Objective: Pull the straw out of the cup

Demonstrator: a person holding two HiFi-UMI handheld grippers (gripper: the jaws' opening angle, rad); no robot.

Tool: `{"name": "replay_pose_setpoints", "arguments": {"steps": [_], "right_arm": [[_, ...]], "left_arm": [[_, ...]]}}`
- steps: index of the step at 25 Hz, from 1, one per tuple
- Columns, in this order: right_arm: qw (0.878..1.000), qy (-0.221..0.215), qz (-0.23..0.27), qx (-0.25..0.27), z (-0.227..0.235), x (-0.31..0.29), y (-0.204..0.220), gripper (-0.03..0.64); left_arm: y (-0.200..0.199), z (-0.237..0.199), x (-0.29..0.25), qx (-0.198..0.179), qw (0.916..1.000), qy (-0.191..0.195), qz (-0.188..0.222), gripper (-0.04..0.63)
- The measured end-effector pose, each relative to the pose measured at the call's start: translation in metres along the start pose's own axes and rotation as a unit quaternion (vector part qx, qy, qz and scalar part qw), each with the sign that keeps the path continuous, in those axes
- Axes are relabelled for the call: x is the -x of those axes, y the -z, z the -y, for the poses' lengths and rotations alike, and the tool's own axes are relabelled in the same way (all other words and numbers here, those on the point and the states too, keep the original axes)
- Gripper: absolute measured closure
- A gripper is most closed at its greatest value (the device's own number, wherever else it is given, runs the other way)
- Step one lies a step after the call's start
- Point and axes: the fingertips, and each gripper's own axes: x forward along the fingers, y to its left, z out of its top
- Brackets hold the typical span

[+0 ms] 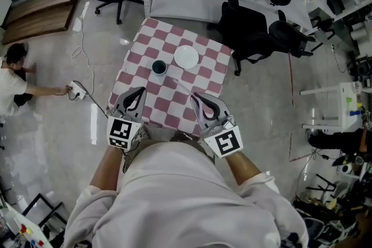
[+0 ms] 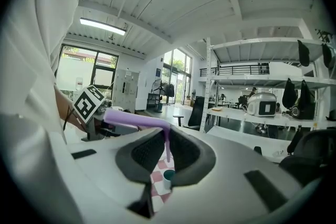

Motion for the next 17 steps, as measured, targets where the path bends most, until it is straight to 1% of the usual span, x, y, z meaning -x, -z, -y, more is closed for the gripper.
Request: {"name": "replay_pose_setpoints", "arguments": {"steps": [17], "right_arm": [[1.000, -0.011, 0.002, -0.002, -0.0043, -0.0021, 0.0010, 0.583]], "left_arm": [[-0.0001, 0.0004, 0.0036, 0.001, 1.0000, -0.007, 0.002, 0.591]]}}
